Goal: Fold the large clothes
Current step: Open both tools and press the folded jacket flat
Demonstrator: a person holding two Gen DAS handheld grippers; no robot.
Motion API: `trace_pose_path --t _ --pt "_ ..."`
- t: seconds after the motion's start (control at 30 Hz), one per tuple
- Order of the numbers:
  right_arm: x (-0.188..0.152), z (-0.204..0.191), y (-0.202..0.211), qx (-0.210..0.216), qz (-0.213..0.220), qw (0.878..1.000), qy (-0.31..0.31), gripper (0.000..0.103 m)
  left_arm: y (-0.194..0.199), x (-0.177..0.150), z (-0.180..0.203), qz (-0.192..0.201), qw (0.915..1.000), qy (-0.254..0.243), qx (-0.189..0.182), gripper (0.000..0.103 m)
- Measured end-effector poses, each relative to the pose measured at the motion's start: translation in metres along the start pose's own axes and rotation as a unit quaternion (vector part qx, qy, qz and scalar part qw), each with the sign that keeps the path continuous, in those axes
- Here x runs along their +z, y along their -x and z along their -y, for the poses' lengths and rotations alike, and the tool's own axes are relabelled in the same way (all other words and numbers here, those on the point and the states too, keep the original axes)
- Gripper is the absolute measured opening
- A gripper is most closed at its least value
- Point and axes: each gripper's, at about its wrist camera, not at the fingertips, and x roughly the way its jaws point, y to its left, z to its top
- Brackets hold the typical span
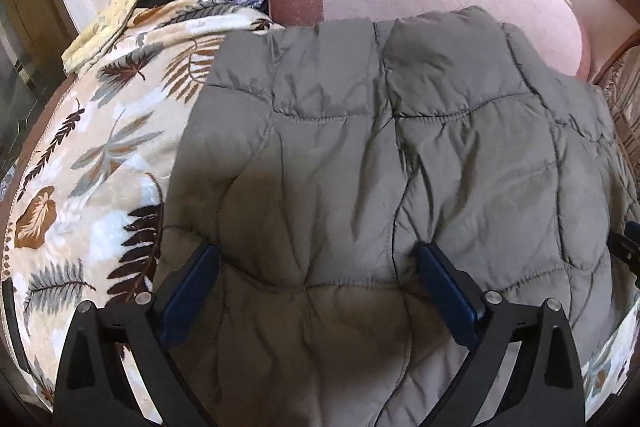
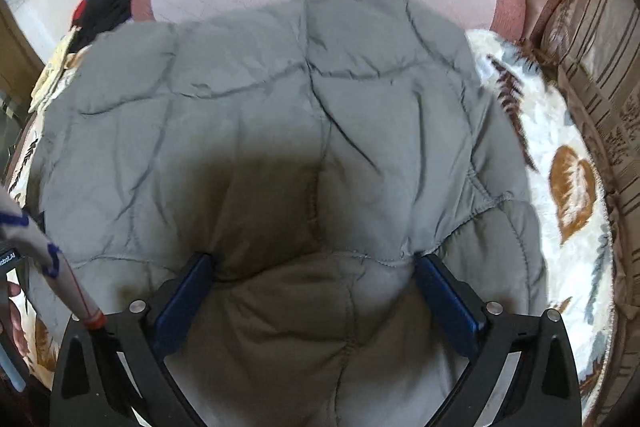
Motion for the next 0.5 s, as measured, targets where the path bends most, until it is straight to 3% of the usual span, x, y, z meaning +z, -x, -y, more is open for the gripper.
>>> trace_pose_path --t 0.23,0.5 --pt "-0.027 -0.015 0.039 0.001 0.044 0.999 0.028 0.103 0.043 -0.036 -0.008 0.054 0.9980 0.019 -0.027 0.100" --pt "-0.060 -0.030 0.037 -0.013 0.048 0.997 0.053 0.103 0.036 -0.070 0.000 0.058 0.9982 -0.006 0.012 0.100"
